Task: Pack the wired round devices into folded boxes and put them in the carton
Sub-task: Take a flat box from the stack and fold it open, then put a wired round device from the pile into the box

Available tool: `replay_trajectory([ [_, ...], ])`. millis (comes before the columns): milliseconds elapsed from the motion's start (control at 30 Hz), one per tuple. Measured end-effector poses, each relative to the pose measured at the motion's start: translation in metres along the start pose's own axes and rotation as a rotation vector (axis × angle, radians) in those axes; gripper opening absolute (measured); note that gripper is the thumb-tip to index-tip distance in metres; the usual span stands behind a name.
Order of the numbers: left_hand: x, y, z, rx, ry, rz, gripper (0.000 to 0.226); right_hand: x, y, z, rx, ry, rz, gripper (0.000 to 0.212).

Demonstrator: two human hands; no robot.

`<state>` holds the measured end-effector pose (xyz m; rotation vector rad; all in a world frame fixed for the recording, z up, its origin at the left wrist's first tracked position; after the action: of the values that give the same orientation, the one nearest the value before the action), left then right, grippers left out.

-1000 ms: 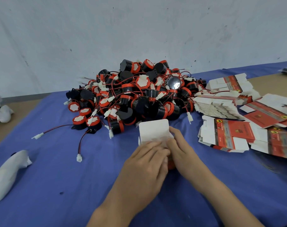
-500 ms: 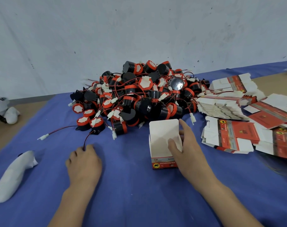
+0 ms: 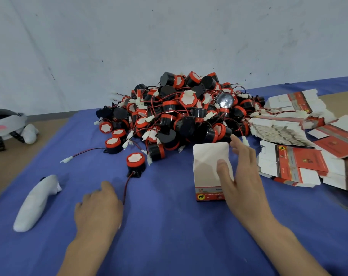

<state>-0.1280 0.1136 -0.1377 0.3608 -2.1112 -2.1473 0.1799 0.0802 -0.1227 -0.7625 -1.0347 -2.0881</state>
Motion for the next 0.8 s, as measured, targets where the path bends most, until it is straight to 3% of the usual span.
replay_trajectory([
  [67,0.006,0.007,-0.001,-0.085,0.033,-0.161,0.015,0.004,0.001,-0.002,-0.016,0.020,-0.004,0.053],
  [133,0.001,0.007,0.000,-0.094,0.017,-0.297,0.030,0.006,0.002,-0.003,-0.031,0.033,-0.013,0.051],
  [233,-0.009,-0.004,0.010,-0.019,-0.034,-0.207,0.048,0.008,0.003,-0.001,-0.058,0.048,-0.034,0.049],
  [400,-0.013,-0.007,0.030,-0.081,-0.076,-0.183,0.029,0.015,0.003,-0.002,-0.081,0.059,-0.057,0.054],
  [500,-0.015,0.004,0.032,-0.226,-0.065,-0.334,0.025,0.023,0.006,-0.004,-0.137,0.126,-0.085,0.050],
  [667,-0.021,0.050,0.005,-0.644,-0.083,-0.675,0.016,0.048,0.014,-0.011,-0.302,0.300,-0.153,0.043],
  [800,-0.039,0.066,-0.024,-0.732,-0.226,-0.858,0.012,0.064,0.006,-0.017,-0.283,0.408,-0.259,0.045],
])
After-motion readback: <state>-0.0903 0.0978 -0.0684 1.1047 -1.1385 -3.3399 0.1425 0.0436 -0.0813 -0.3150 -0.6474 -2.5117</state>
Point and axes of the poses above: each hand's wrist, its own z-axis towards the middle knuckle, its own y-axis out of the back of the hand, x = y × z, the point moved 6 cm from there along z, towards the middle knuckle, and after that the axes turned 6 degrees about x, right-handed, at the moved point
